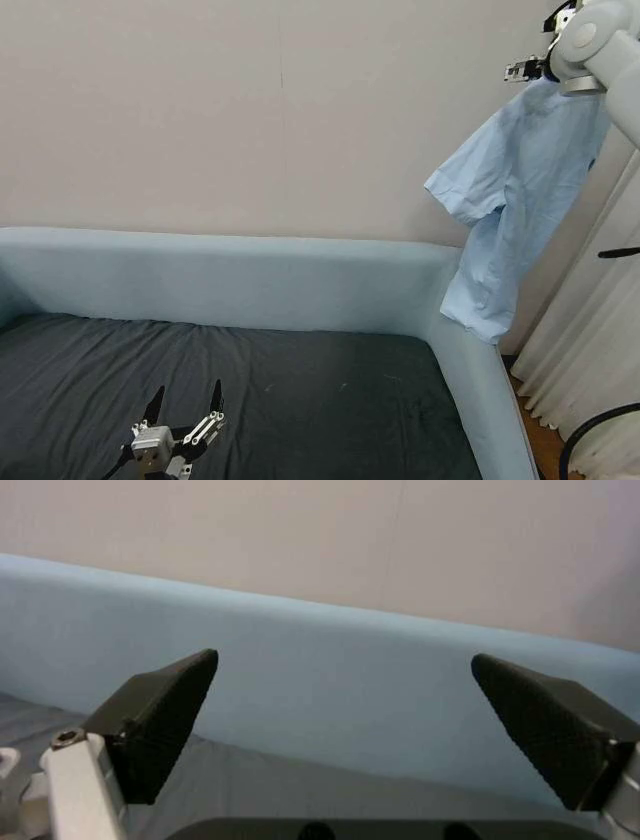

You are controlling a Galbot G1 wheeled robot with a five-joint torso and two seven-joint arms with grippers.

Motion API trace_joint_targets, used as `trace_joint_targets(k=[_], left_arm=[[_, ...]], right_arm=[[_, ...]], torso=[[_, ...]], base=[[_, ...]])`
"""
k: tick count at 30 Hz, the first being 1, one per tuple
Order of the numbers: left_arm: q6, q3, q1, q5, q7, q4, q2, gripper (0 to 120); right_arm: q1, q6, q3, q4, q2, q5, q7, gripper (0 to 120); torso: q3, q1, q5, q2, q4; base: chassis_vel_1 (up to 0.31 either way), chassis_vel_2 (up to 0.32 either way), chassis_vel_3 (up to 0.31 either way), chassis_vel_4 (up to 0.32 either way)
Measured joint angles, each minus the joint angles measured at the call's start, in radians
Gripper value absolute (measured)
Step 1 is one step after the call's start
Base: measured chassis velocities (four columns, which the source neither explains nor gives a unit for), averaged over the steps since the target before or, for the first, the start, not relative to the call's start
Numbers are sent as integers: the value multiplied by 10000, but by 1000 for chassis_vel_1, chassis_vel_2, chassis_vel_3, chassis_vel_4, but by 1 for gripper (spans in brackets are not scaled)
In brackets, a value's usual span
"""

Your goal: Pick up the clothes from the sofa and hang them on the clothes hanger.

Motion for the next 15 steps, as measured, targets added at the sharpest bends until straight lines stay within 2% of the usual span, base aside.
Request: trace_joint_targets(k=[2,6,7,10,11,12,13,15], left_arm=[[-32,29,-3,20,8,10,-30,100],[-233,97,20,107,115,50,-161,100],[-233,97,20,107,115,50,-161,100],[-413,96,61,178,207,130,-238,100],[-423,95,63,181,215,135,-241,100],[-493,94,63,196,252,213,-271,100],[-493,94,63,196,252,213,-271,100],[-597,105,33,203,316,324,-307,100]], right_arm=[[-325,253,174,522,-225,12,-143,100],[-2184,1445,1221,2902,-1085,64,-981,100],[-2184,1445,1221,2902,-1085,64,-981,100],[-3900,2278,2119,4463,-1544,-32,-1474,100],[-3961,2294,2150,4506,-1556,-43,-1489,100],[-5265,2627,2755,5221,-1732,-357,-1743,100],[-5265,2627,2755,5221,-1732,-357,-1743,100],[-6718,3001,3261,5794,-1889,-918,-2009,100]], torso=[[0,0,1,0,-3],[0,0,2,0,-2],[0,0,2,0,-2],[0,0,2,0,1],[0,-1,1,1,1],[0,-1,-1,1,1],[0,-1,-1,1,1],[1,-1,6,0,0]], base=[[0,0,0,0],[0,0,0,0],[0,0,0,0],[0,0,0,0],[0,0,0,0],[0,0,0,0],[0,0,0,0],[0,0,0,0]])
